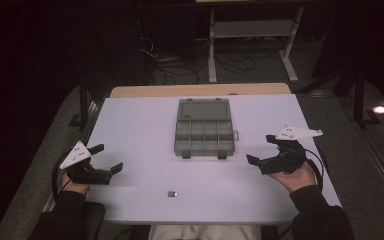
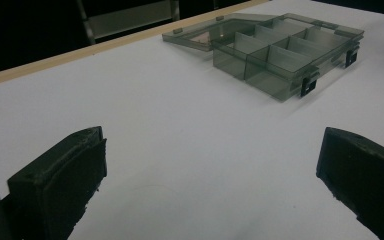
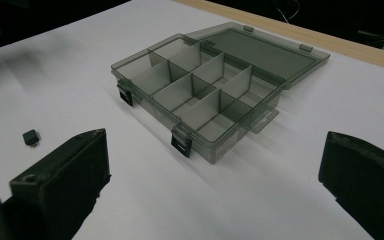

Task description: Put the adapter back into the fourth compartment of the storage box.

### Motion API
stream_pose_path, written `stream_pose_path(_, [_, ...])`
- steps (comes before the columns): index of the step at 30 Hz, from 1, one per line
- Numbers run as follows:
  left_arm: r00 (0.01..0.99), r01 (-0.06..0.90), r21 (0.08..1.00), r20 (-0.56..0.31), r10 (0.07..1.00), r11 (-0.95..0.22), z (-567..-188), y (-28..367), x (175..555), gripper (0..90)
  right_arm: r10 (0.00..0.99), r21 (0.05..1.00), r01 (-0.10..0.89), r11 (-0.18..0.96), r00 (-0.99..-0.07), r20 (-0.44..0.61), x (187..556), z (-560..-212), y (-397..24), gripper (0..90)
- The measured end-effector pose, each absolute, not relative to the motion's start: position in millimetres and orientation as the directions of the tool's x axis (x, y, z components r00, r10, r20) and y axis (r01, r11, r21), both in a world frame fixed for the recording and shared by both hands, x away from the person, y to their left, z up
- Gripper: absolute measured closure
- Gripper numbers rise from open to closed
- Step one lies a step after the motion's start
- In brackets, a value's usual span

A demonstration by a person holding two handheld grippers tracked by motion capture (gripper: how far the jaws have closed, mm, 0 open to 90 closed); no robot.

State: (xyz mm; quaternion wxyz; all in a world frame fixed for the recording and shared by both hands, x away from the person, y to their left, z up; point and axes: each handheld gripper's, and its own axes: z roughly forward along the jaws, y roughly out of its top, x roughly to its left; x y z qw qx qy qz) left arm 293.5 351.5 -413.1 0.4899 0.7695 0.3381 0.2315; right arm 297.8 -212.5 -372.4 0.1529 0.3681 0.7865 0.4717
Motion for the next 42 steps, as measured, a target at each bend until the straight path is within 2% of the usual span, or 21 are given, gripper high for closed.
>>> stream_pose_path(14, [0.657,0.295,0.909,0.032,0.753,-0.295,-412.8,352.2,292.9,0.0,0.691,0.844,0.418,0.336,-0.719,0.08,300.0,-362.4,-197.8,0.0])
stream_pose_path(42, [0.655,0.293,0.911,0.031,0.755,-0.292,-412.6,352.0,292.1,0.0,0.57,0.794,0.39,0.466,-0.819,0.068,304.0,-362.6,-142.9,0.0])
